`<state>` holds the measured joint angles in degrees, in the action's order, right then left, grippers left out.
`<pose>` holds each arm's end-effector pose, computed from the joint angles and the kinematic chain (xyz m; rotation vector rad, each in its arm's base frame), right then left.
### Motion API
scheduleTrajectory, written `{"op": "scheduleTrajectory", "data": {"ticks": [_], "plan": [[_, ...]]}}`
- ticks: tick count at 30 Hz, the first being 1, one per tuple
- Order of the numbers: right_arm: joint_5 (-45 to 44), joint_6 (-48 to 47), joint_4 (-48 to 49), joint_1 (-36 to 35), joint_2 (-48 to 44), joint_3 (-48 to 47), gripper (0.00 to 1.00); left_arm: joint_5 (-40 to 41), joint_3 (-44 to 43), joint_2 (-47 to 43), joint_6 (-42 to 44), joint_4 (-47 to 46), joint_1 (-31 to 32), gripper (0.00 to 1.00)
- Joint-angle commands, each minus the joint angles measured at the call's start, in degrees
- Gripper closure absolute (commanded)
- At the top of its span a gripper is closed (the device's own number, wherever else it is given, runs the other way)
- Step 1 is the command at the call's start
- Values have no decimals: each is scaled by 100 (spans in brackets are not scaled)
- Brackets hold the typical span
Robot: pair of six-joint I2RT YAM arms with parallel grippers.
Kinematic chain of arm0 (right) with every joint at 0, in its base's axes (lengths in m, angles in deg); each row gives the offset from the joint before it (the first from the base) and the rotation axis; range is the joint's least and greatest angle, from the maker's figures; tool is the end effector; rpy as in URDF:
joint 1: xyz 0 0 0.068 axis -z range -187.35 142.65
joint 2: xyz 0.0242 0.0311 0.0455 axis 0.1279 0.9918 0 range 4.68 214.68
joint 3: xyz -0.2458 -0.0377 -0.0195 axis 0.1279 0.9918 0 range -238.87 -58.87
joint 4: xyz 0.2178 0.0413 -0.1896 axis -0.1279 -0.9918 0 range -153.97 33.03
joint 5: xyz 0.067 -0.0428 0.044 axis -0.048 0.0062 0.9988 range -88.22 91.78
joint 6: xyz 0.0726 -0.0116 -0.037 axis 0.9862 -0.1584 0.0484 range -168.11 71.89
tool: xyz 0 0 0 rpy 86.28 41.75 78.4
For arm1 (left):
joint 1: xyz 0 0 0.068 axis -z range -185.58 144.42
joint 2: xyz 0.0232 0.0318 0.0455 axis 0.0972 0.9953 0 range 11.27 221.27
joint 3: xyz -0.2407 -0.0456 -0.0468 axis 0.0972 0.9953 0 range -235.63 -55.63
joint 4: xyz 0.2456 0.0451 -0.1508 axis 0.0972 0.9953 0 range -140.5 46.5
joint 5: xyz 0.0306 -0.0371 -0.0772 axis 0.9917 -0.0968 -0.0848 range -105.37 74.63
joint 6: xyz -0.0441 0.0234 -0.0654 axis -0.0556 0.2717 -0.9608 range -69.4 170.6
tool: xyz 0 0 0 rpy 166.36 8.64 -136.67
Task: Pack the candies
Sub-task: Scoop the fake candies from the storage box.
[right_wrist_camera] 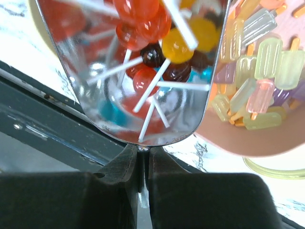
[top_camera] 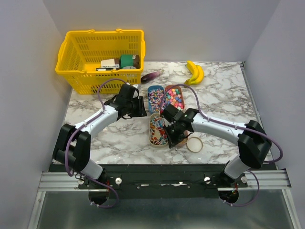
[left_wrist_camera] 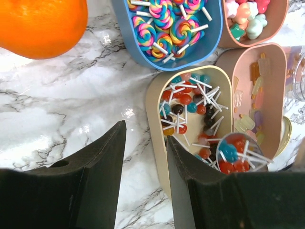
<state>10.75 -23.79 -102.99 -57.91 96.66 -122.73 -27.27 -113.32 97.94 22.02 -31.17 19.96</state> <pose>0.2076 0.2701 0.1362 -0.7096 2.8998 0.4388 0.3306 -0.1744 0.1635 0.0329 2.5053 -0.6660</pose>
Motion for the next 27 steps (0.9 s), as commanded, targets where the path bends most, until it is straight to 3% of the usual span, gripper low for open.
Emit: {"op": "scheduleTrajectory", "data": {"ticks": [1,14,27], "plan": [[-554,-77,261,-85,-93,-144,99,188,65,-133,19,-114,-111,51],[-150,741,-864,160,-102,-883,99,65,-23,-54,37,-35,-260,51],[518,1796,-1348,1540,-866,83,99,-5,-5,7,45,-44,-286,51]]}}
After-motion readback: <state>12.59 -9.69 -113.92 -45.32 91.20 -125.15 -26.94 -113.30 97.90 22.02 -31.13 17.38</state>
